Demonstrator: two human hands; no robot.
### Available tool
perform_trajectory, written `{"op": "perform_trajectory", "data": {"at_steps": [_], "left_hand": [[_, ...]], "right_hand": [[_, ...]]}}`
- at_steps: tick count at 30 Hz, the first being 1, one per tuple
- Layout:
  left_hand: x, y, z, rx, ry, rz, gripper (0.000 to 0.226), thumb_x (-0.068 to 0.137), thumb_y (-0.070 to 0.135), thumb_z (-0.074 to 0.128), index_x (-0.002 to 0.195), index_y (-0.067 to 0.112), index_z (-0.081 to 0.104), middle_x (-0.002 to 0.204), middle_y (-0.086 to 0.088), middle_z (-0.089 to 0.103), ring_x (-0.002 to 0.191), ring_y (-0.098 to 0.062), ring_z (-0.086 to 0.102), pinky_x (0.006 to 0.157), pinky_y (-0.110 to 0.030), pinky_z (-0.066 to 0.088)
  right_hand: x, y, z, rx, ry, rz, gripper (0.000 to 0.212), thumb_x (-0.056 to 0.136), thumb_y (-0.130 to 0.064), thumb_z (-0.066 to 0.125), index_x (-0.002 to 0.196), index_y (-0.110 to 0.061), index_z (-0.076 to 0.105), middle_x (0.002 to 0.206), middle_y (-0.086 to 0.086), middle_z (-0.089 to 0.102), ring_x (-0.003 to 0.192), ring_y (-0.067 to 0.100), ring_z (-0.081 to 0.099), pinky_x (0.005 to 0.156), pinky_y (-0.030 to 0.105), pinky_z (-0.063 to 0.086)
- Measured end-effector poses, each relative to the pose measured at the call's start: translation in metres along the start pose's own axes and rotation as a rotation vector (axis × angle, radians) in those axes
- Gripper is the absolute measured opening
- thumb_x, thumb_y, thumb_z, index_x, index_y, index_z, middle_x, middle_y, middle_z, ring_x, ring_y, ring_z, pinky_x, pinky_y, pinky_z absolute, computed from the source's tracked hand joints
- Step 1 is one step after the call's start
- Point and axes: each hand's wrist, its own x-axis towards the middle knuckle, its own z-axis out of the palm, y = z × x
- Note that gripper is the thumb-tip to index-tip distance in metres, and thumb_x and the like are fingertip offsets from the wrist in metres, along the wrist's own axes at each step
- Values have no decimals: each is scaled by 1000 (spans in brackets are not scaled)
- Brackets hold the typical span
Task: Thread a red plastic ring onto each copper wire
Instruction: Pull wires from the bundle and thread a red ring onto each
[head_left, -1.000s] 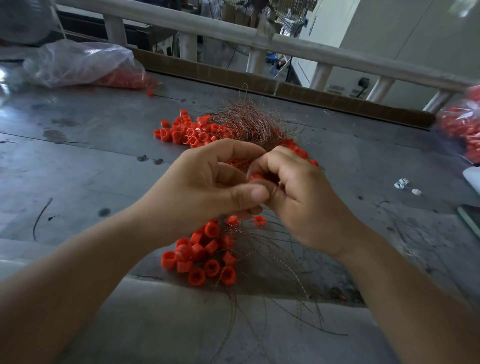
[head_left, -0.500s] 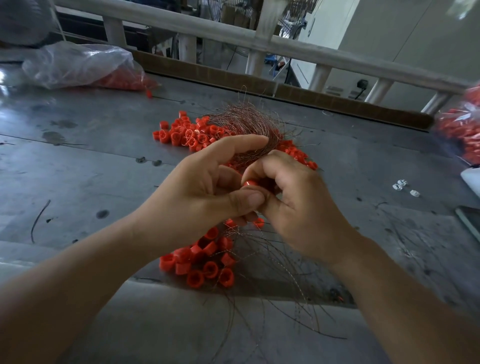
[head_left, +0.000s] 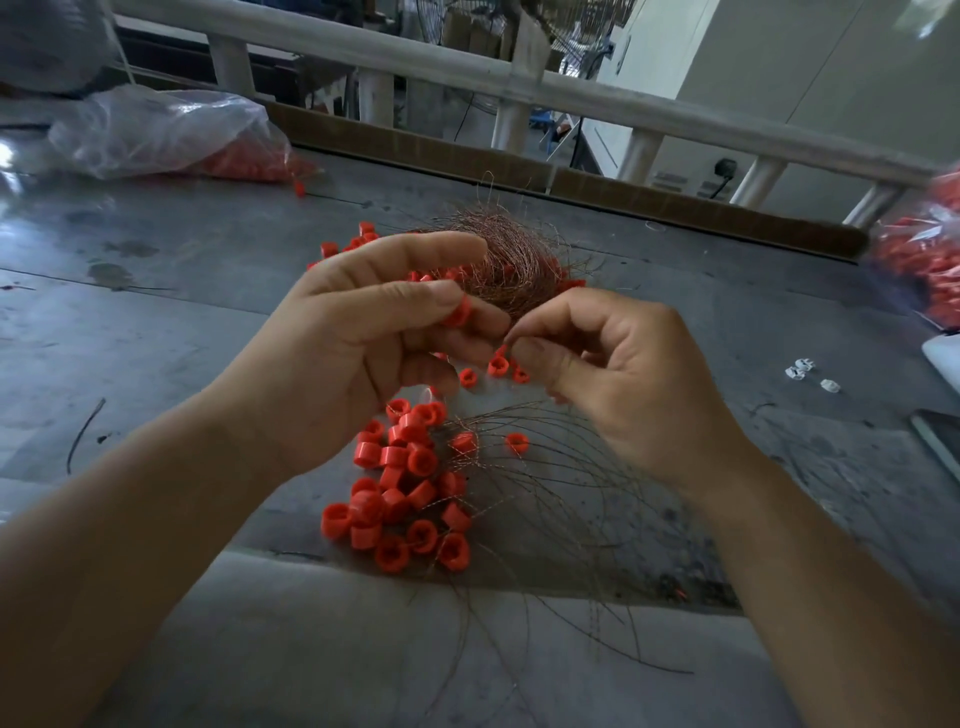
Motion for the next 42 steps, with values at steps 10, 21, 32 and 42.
{"op": "perform_trajectory", "data": {"at_steps": [10,21,32,42], "left_hand": [[3,1,-2,185,238,-2,9,55,4,63,63,5,66,53,-5,63,49,-10,62,45,-13,48],[4,6,-5,343,311,-38,13,70,-11,61,69,2,64,55,-6,64,49,-12,63,44,-15,49],[1,-3,-7,966,30,-157,26,62,7,78,62,32,70,56,11,66,47,5,56,46,-5,40],[15,-11,-25,904,351,-73,15,72,14,72,63,27,71,61,7,67,59,0,59,61,-18,43]], "right_hand": [[0,1,-11,-251,-28,83,26,84,-14,62,72,-35,53,65,-19,56,63,-4,52,60,10,43],[-2,-1,-14,-480,-132,0,18,85,-7,60,77,-24,59,80,-7,52,76,3,50,68,12,39],[-4,6,-20,-478,-450,190,21,81,-20,67,68,-33,56,70,-15,58,72,-9,53,63,8,43],[-1,12,-28,-472,-241,190,18,80,-31,65,66,-35,56,65,-16,57,67,-12,51,61,2,37]]}}
